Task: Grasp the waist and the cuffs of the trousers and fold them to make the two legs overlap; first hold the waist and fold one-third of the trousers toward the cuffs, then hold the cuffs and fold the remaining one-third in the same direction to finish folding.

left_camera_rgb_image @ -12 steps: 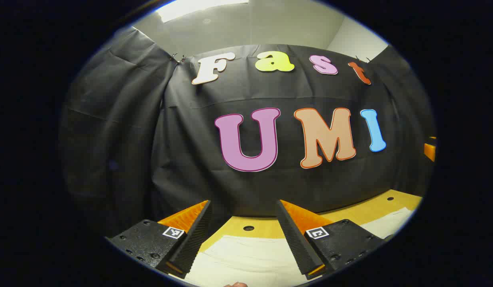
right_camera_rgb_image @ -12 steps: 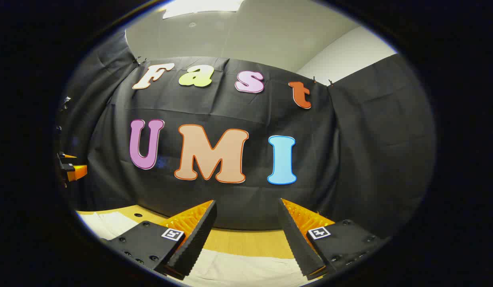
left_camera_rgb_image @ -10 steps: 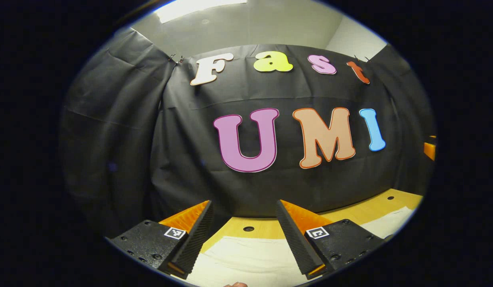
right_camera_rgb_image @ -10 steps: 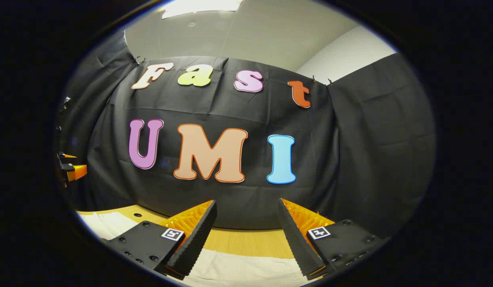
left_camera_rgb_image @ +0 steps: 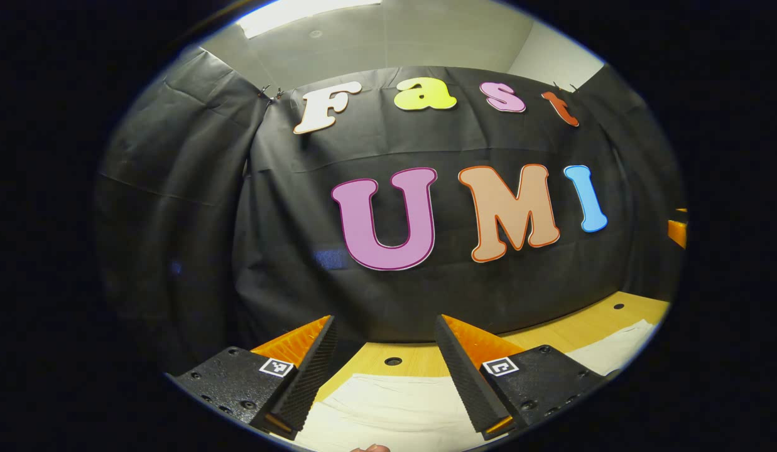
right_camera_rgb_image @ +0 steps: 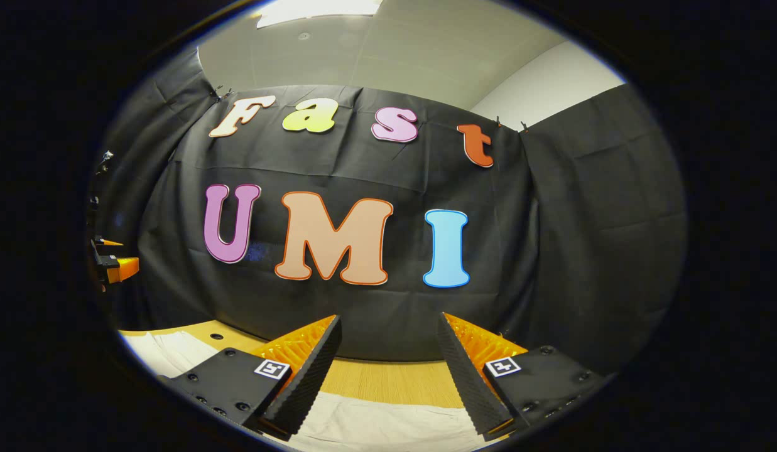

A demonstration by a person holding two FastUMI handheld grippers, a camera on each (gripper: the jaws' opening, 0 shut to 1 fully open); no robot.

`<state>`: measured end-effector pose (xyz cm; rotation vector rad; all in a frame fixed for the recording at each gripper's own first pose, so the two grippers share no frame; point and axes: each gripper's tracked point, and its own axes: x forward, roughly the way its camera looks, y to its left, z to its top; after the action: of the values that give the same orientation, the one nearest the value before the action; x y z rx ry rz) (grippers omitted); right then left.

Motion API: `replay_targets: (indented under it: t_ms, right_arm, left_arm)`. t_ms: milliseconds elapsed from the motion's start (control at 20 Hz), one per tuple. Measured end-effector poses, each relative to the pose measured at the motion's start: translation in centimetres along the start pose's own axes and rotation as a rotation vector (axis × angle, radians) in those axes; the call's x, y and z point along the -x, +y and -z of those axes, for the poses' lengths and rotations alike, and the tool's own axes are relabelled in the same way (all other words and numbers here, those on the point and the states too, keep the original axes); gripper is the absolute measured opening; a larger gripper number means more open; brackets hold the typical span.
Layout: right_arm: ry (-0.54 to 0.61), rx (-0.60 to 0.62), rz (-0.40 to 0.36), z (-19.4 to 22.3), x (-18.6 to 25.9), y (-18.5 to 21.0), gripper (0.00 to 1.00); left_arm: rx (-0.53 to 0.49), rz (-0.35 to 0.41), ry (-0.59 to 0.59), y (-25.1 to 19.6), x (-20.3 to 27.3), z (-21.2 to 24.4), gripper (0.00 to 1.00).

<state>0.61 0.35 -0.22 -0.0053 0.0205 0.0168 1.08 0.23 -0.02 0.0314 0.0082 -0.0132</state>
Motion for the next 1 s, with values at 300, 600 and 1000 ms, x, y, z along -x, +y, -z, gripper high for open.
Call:
replay_targets:
  t_ms: [300,600,1000]
  right_arm:
    - [0.01,0.005,-0.015,0.3,-0.6,0.6,0.98]
    - [0.008,0.009,-0.018,0.7,-1.3,1.0,0.97]
    - [0.027,-0.004,-0.008,2.2,-1.6,0.8,0.97]
  left_arm:
    - [-0.018,-0.008,-0.006,1.0,-0.2,0.1,0.93]
    - [-0.237,0.043,0.037,2.4,0.2,2.8,1.0]
    - [-0.647,0.256,0.205,2.8,4.0,12.4,0.96]
